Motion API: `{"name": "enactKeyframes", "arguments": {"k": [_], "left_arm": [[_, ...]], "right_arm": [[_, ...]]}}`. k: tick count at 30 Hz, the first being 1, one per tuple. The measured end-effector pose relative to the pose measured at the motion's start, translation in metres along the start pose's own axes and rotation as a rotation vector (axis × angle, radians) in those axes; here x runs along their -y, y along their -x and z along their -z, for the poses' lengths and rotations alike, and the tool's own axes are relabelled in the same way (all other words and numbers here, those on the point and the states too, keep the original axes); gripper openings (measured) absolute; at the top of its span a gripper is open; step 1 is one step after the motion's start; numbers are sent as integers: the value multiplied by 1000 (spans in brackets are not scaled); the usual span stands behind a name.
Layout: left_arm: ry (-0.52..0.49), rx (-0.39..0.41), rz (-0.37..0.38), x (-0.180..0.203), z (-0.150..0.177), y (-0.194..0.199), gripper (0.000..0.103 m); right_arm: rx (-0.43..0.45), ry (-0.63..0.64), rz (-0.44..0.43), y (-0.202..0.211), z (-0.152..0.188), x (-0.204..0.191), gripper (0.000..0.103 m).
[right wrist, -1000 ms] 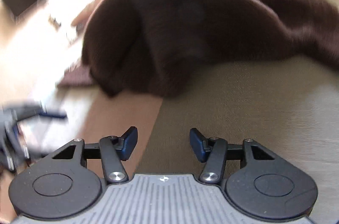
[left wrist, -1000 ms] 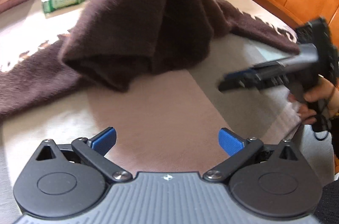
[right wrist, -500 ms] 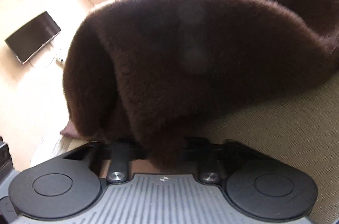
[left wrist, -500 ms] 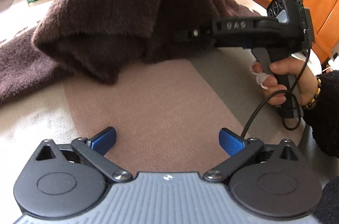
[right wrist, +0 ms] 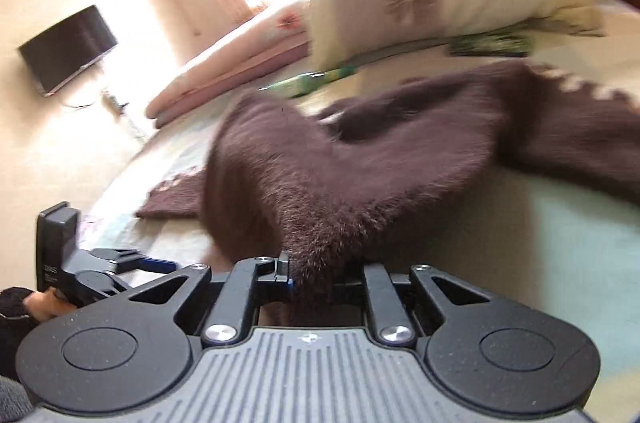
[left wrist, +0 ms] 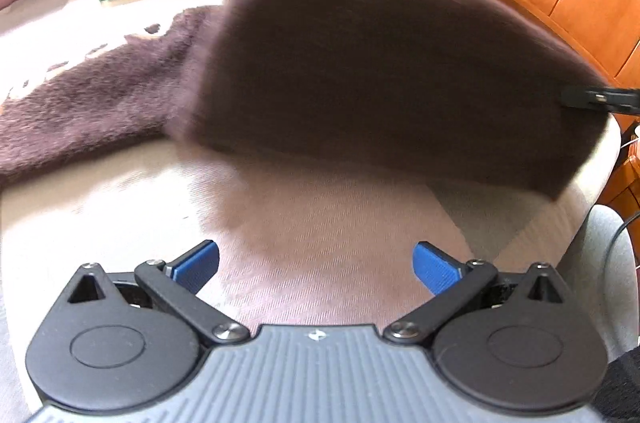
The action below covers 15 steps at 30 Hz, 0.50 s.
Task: Fold clothes
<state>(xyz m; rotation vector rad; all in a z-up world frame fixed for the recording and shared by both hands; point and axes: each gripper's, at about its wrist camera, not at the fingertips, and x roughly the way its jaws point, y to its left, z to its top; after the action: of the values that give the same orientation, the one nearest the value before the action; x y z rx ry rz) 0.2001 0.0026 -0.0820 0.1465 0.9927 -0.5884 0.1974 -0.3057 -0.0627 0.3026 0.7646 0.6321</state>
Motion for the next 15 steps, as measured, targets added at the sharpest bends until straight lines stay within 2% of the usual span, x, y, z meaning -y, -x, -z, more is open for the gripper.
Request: {"name": "enactKeyframes", "arguments": {"k": [7, 9, 11, 15], "left_arm": [[-57, 23, -38, 13, 7, 24, 102], [-71, 29, -47, 16, 8, 29, 102], [-76, 32, -56, 20, 9, 32, 102], [-67, 41, -54, 20, 9, 36, 102]], "right_arm": [[-51, -49, 263, 68, 12, 40, 16], [-94, -69, 329, 66, 15, 52, 16], [-142, -81, 375, 63, 16, 61, 23], [-157, -6, 490, 62, 16, 46, 30]]}}
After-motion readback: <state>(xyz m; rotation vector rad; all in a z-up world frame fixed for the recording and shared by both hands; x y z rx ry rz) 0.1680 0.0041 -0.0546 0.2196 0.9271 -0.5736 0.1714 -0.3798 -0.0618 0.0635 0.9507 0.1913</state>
